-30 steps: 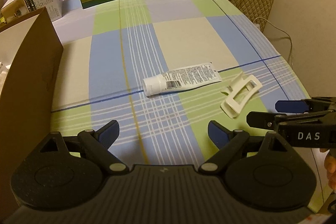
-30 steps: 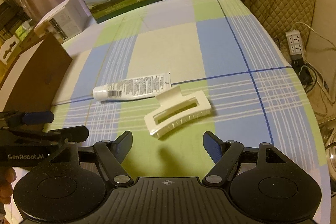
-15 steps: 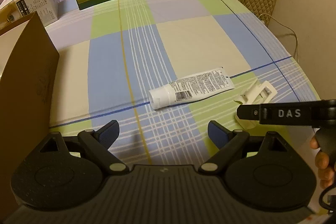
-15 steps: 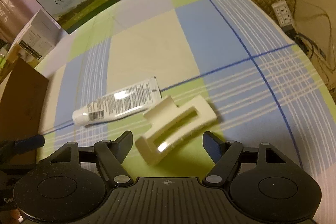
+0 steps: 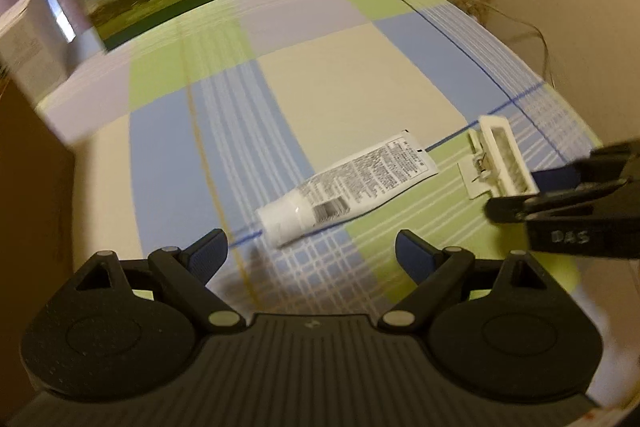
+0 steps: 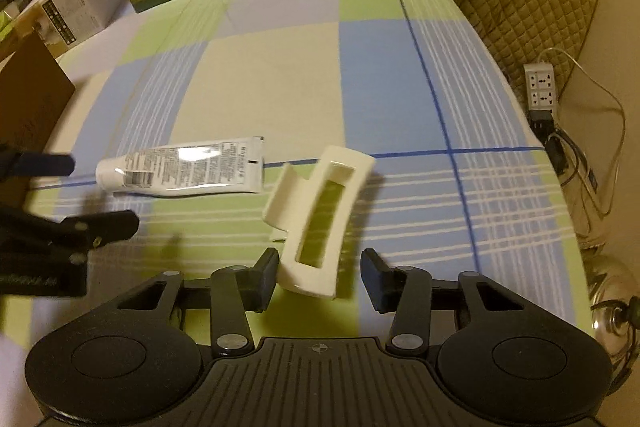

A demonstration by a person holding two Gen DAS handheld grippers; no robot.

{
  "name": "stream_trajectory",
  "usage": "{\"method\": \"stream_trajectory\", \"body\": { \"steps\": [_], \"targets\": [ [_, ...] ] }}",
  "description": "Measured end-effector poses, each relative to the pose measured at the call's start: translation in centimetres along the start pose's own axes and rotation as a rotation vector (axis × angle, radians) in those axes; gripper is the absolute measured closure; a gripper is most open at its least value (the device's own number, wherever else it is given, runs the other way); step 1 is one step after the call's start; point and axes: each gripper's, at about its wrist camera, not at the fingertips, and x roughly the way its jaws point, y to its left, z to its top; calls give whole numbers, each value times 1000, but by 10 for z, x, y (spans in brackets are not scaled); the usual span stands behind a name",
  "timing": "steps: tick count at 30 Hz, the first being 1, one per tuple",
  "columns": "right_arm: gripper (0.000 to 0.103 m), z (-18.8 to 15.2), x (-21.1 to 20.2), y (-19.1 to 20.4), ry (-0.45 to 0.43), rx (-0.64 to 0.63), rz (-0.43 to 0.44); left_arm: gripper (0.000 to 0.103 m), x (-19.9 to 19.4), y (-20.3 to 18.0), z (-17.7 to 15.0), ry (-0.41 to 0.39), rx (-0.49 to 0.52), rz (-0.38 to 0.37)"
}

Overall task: Organize objects
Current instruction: 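Grasp the white ointment tube with the left tool while the right tool grasps the white hair clip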

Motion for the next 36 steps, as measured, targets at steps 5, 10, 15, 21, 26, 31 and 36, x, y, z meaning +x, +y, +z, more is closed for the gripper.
{"method": "stream_trajectory", "body": {
  "steps": [5, 10, 15, 21, 26, 31, 36],
  "targets": [
    [53, -1, -2, -8, -19, -4, 15, 19, 20, -9, 8, -9, 144, 6],
    [50, -1, -1, -7, -47, -15, 20, 35, 39, -10, 13, -20, 197, -33],
    [50, -2, -1, -1, -85, -53, 21, 51, 38, -10, 12, -36, 185, -43],
    [70, -5, 2, 1, -95, -95, 41, 74, 31, -5, 5, -21, 104, -17],
    [71, -13, -2, 9, -83, -153, 64, 76, 20, 2, -8, 15, -12, -12],
    [71, -34, -10, 28, -61, -235, 128, 76, 2, 2, -33, 51, -88, 12],
    [71, -62, -21, 51, -35, -328, 201, 76, -23, 3, -68, 86, -177, 39]
  ]
}}
